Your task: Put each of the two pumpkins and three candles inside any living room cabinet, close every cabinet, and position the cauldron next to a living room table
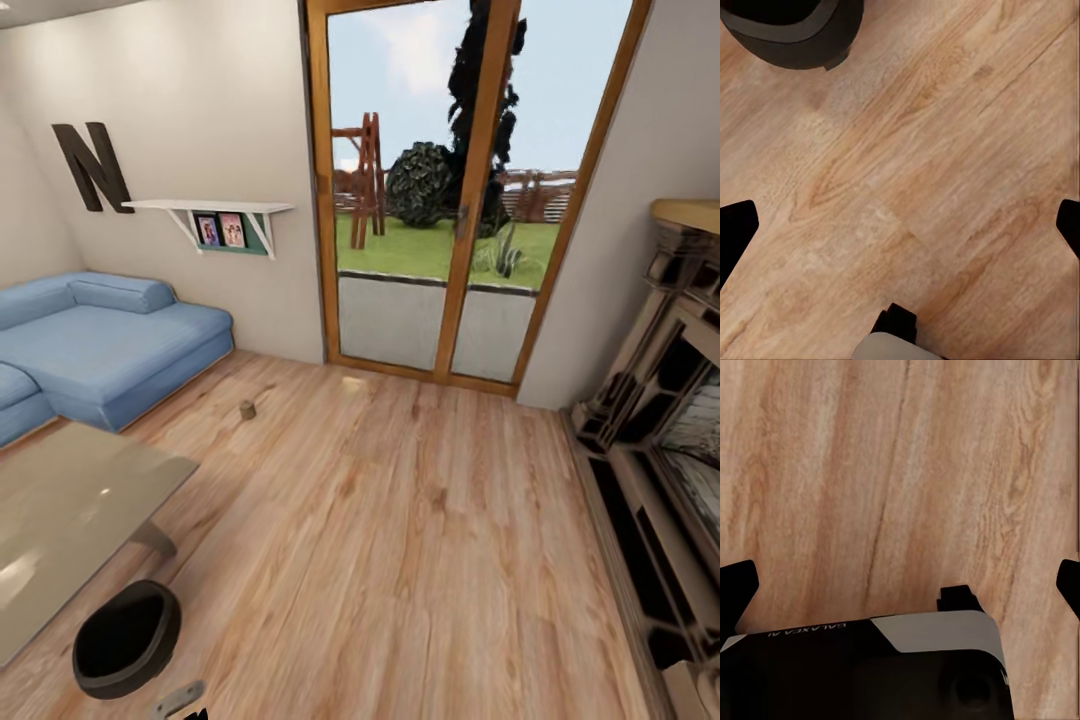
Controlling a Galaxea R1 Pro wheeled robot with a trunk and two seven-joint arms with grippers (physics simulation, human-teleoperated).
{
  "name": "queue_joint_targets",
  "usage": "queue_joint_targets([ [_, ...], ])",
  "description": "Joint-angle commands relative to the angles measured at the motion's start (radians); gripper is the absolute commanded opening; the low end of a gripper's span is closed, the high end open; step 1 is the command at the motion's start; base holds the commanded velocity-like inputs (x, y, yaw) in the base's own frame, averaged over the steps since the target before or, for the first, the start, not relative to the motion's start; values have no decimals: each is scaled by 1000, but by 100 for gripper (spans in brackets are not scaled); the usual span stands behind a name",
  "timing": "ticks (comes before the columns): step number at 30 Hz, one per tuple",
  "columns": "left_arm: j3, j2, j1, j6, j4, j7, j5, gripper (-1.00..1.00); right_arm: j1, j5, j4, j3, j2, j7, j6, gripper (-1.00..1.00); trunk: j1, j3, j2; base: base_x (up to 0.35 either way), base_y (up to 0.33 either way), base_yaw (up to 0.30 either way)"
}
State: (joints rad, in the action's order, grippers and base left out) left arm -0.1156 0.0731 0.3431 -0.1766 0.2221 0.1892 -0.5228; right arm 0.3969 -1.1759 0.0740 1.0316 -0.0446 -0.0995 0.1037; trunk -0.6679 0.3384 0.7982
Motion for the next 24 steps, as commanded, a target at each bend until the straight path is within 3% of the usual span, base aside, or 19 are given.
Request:
queue_joint_targets([
  [1,-9,1,1,-3,0,6,-6,100,0,-8,1,8,1,-5,2,100,-1,1,1,281,-218,2],
  [8,-9,1,1,-3,0,6,-6,100,0,-8,1,8,1,-5,0,100,-1,1,1,285,-189,1],
  [24,-8,1,0,-4,0,6,-6,100,0,-8,1,8,1,-3,-6,100,-1,10,1,323,-10,3],
])
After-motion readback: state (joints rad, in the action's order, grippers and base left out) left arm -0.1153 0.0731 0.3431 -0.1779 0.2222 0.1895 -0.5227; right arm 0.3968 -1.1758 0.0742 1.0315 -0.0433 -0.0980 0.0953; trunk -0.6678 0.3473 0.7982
